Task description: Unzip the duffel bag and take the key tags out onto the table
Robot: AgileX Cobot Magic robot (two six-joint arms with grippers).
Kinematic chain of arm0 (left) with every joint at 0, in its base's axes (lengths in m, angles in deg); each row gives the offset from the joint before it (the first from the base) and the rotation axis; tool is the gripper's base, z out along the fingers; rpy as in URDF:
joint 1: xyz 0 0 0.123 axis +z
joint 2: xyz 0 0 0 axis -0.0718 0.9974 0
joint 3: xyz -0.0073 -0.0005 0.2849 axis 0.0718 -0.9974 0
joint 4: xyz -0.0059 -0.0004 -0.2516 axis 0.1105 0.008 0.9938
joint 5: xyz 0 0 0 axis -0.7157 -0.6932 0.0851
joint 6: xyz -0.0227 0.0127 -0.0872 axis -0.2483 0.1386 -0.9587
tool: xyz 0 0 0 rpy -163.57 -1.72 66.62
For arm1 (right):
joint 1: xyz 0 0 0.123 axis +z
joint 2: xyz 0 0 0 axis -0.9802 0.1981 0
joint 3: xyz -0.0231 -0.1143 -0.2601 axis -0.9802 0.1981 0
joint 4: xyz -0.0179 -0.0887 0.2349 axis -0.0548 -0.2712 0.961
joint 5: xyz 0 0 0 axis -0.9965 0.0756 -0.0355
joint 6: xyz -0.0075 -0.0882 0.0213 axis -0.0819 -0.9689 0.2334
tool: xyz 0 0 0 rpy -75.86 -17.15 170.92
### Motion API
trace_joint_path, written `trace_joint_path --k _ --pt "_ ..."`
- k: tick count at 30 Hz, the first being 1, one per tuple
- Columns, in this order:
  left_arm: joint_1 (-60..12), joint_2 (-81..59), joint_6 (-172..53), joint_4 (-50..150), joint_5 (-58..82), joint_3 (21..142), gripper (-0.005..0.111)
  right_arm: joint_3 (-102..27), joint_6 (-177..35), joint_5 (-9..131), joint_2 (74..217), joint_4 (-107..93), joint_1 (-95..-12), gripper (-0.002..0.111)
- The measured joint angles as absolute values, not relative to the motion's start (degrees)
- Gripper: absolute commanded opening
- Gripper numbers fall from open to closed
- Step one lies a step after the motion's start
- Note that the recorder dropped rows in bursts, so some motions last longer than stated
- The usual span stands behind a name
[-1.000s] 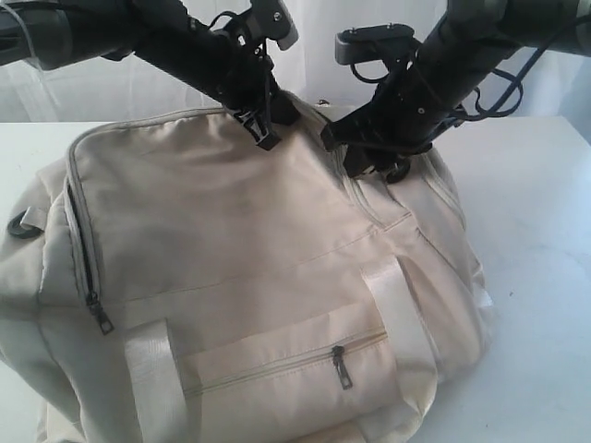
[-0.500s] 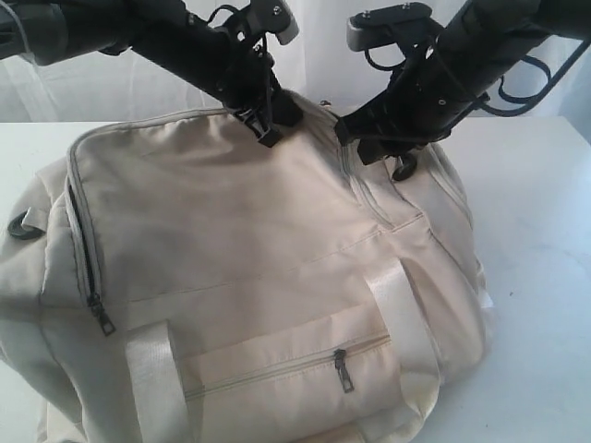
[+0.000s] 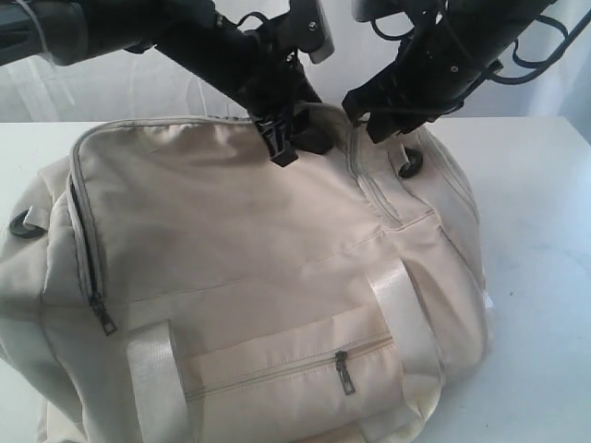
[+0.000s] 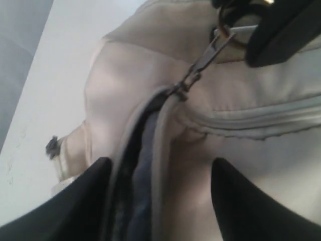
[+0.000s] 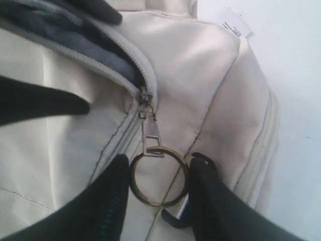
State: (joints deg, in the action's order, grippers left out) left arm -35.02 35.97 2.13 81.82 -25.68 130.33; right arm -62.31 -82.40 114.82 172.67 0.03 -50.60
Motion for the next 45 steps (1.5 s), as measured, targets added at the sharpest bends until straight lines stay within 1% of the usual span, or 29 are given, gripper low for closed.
trace_joint_path --k 2,4,11,12,23,33,40,45 --pt "-36.2 36.0 3.0 81.8 -25.7 130.3 0.06 -62.2 -82.4 114.9 172.7 0.0 -50.6 0.0" --pt "-37.0 36.0 3.6 81.8 -25.7 130.3 0.052 -62.2 -82.4 115.1 172.7 -0.1 -50.6 0.0" --pt "-38.1 37.3 4.2 81.9 -24.9 130.3 0.001 -64.8 -82.4 116.4 172.7 -0.2 -50.7 0.0" --pt "-38.1 37.4 4.2 81.9 -24.7 130.3 0.0 -65.3 -82.4 116.8 172.7 -0.2 -50.7 0.0" --pt "-37.9 37.5 4.2 81.9 -19.5 130.3 0.0 -65.7 -82.4 120.0 172.7 0.0 -50.7 0.0" --pt "-34.4 37.5 3.4 84.7 -19.1 130.3 0.0 -61.9 -82.4 115.3 175.5 4.3 -50.7 0.0" --pt "-32.3 37.6 2.9 86.2 -16.5 130.3 0.0 -61.6 -82.3 115.9 177.4 5.6 -50.7 0.0" --pt "-31.1 37.9 2.8 87.2 -17.7 131.9 0.0 -61.5 -82.0 117.4 178.1 5.4 -50.7 0.0"
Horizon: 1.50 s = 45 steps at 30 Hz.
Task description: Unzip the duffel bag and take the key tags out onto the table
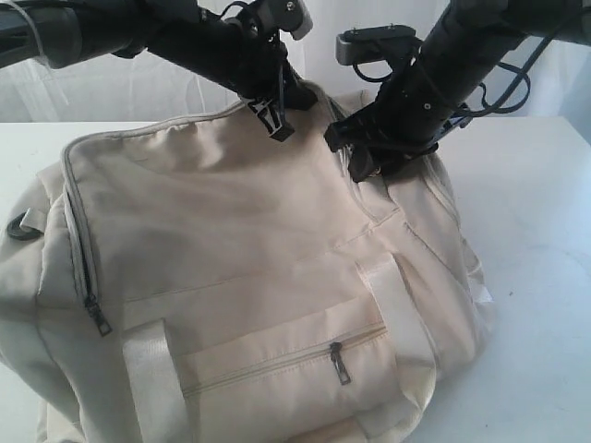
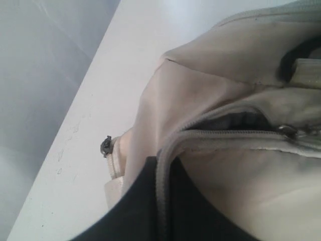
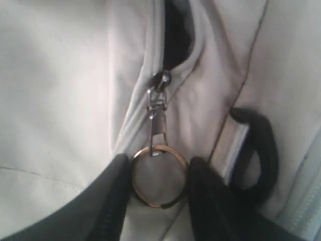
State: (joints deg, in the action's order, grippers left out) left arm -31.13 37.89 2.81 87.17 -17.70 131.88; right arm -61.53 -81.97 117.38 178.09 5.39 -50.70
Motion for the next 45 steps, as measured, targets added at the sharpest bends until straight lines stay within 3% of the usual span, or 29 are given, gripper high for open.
trace_joint_path --k 12,26,29,34,36,45 --pt "-29.6 38.3 1.7 87.8 -18.4 133.1 0.0 -58.7 -82.0 126.0 172.1 5.6 -50.5 0.0" --pt "-29.7 38.3 -0.1 88.5 -19.9 133.1 0.0 -39.6 -74.9 117.4 161.2 -4.9 -49.9 0.002" --pt "-29.7 38.2 -0.4 88.5 -20.0 133.1 0.0 -38.8 -74.5 115.7 161.2 -4.9 -49.9 0.015" --pt "-29.6 36.9 -1.4 87.9 -20.5 133.1 0.0 -39.4 -74.1 115.9 161.2 -3.8 -49.9 0.065" --pt "-29.4 36.5 -2.3 87.8 -20.7 133.2 0.0 -40.0 -73.2 117.1 160.6 -3.7 -49.9 0.076" --pt "-29.7 33.6 -7.0 84.9 -27.2 133.2 0.0 -42.8 -69.4 112.7 151.8 -4.0 -49.9 0.078"
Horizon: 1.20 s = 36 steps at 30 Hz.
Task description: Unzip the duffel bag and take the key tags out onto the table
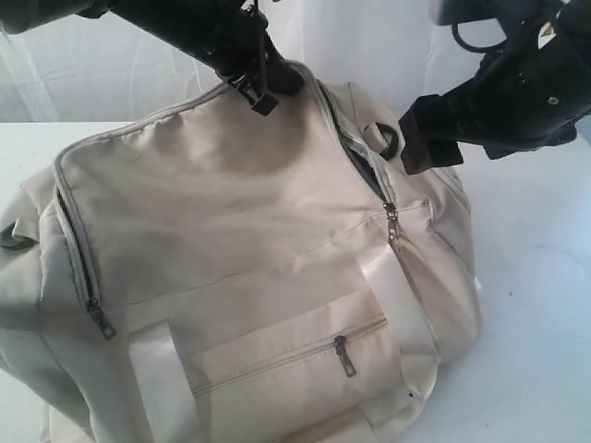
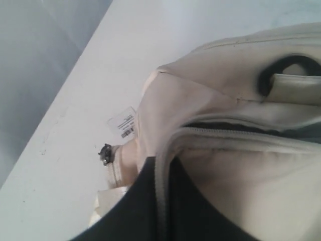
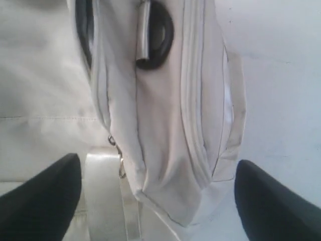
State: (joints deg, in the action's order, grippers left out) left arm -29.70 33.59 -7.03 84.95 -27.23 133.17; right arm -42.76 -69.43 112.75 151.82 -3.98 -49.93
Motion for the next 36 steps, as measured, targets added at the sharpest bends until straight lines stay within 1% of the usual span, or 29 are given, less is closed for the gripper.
trace_joint_path --k 6,8,9,11,13,15,17,18,19,20,21,23,26,28,29,30,31,32,34,35,36 --pt "-32.8 30.2 -13.9 81.3 -36.0 132.9 0.0 -42.8 -68.6 112.7 151.1 -4.5 -49.9 0.077" --pt "-35.6 28.7 -15.9 76.9 -37.0 131.7 0.0 -42.8 -68.0 112.8 151.1 -4.5 -49.9 0.077" --pt "-39.0 27.0 -19.4 70.7 -36.8 130.1 0.0 -42.8 -67.7 113.0 151.1 -4.6 -49.9 0.077" --pt "-43.0 25.0 -26.4 62.9 -35.7 128.2 0.0 -42.8 -67.7 113.6 150.8 -4.7 -50.5 0.077" --pt "-45.0 24.3 -30.0 60.3 -36.0 127.4 0.0 -42.8 -67.6 114.2 150.0 -4.9 -51.6 0.076" --pt "-45.5 24.3 -31.5 59.5 -36.0 127.0 0.011 -42.8 -67.5 114.3 149.4 -4.9 -52.2 0.076" --pt "-45.5 24.3 -33.7 57.7 -35.5 126.7 0.043 -42.8 -67.5 114.4 149.0 -4.8 -52.3 0.076" --pt "-45.5 24.3 -34.4 56.6 -35.7 126.7 0.054 -42.8 -67.5 114.5 149.0 -4.7 -52.3 0.076" --pt "-45.5 24.3 -34.6 56.2 -36.1 126.7 0.062 -42.8 -67.5 114.5 149.0 -4.7 -52.3 0.076" --pt "-45.6 24.5 -34.7 55.6 -36.7 126.7 0.065 -42.8 -67.5 114.5 149.0 -4.6 -52.3 0.076" --pt "-45.6 24.6 -34.8 54.8 -37.4 126.7 0.065 -42.8 -67.5 114.5 149.0 -4.6 -52.3 0.076" --pt "-45.7 25.2 -35.4 52.9 -37.7 126.7 0.065 -42.8 -67.5 114.5 149.0 -4.6 -52.3 0.076" --pt "-45.7 26.9 -35.6 51.8 -37.7 126.7 0.062 -42.8 -67.5 114.5 149.0 -4.6 -52.3 0.074" --pt "-45.7 28.1 -35.6 51.5 -37.5 126.7 0.055 -42.8 -67.5 114.5 149.0 -4.6 -52.3 0.074" --pt "-45.7 28.8 -35.6 51.0 -37.2 126.7 0.04 -42.8 -67.5 114.5 149.0 -4.6 -52.3 0.074" --pt "-45.7 29.7 -35.6 50.2 -37.0 126.7 0.028 -42.8 -67.6 114.5 149.0 -4.6 -52.3 0.074" --pt "-45.7 30.0 -35.6 49.8 -36.9 126.7 0.002 -42.8 -67.7 114.5 149.0 -4.6 -52.3 0.074" --pt "-45.7 30.2 -35.6 49.8 -36.9 126.7 0.001 -42.8 -67.7 114.5 149.0 -4.6 -52.3 0.073" --pt "-45.7 29.4 -35.6 49.3 -37.7 126.7 0.0 -42.8 -67.8 114.5 149.0 -4.6 -52.3 0.066" --pt "-45.7 28.7 -35.6 49.3 -38.1 126.7 0.0 -42.8 -67.8 114.5 149.0 -4.6 -52.3 0.06" --pt "-45.7 27.0 -36.1 49.2 -39.2 126.6 0.0 -42.8 -67.8 114.3 149.0 -4.6 -52.3 0.058"
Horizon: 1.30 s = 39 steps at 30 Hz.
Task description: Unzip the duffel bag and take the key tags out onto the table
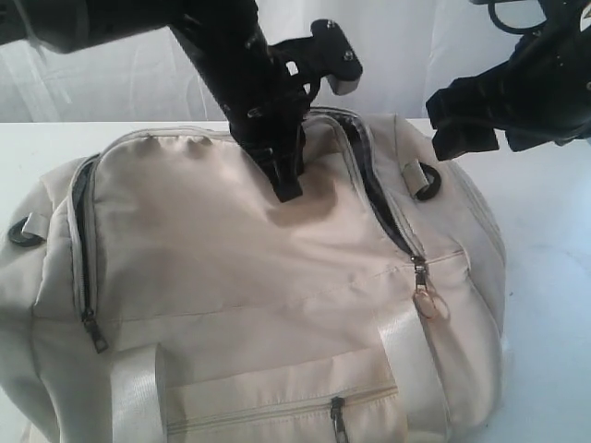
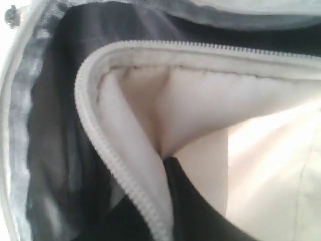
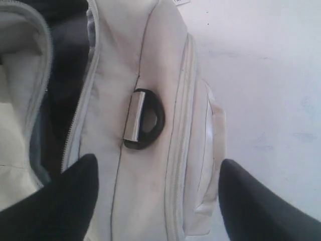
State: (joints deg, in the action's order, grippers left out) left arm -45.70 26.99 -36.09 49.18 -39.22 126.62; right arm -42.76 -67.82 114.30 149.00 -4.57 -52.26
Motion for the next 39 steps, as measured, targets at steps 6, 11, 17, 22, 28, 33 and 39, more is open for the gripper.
trace_joint_path --k 6,11,17,22,28,33,39 --pt "-52.3 19.0 -44.8 59.4 -53.0 126.5 0.0 -42.8 -68.0 112.5 149.1 -4.6 -52.3 0.046" --pt "-67.7 18.6 -55.7 61.1 -53.0 124.3 0.0 -42.8 -68.1 113.7 149.1 -4.6 -52.3 0.046" --pt "-77.8 18.6 -63.1 59.5 -53.0 115.7 0.012 -42.8 -68.1 114.7 149.1 -4.6 -52.3 0.046" --pt "-80.8 18.6 -68.2 53.6 -53.0 112.4 0.07 -42.8 -68.3 114.7 149.1 -4.6 -52.3 0.046" --pt "-80.9 17.3 -71.6 48.1 -53.0 115.3 0.104 -42.8 -68.3 114.8 149.1 -4.6 -52.3 0.046" --pt "-80.9 13.8 -73.7 40.4 -53.0 118.6 0.089 -42.8 -68.3 114.7 149.1 -4.6 -52.3 0.046" --pt "-76.6 7.6 -77.7 25.3 -53.0 117.7 0.042 -42.8 -68.3 114.7 149.1 -4.6 -52.3 0.046"
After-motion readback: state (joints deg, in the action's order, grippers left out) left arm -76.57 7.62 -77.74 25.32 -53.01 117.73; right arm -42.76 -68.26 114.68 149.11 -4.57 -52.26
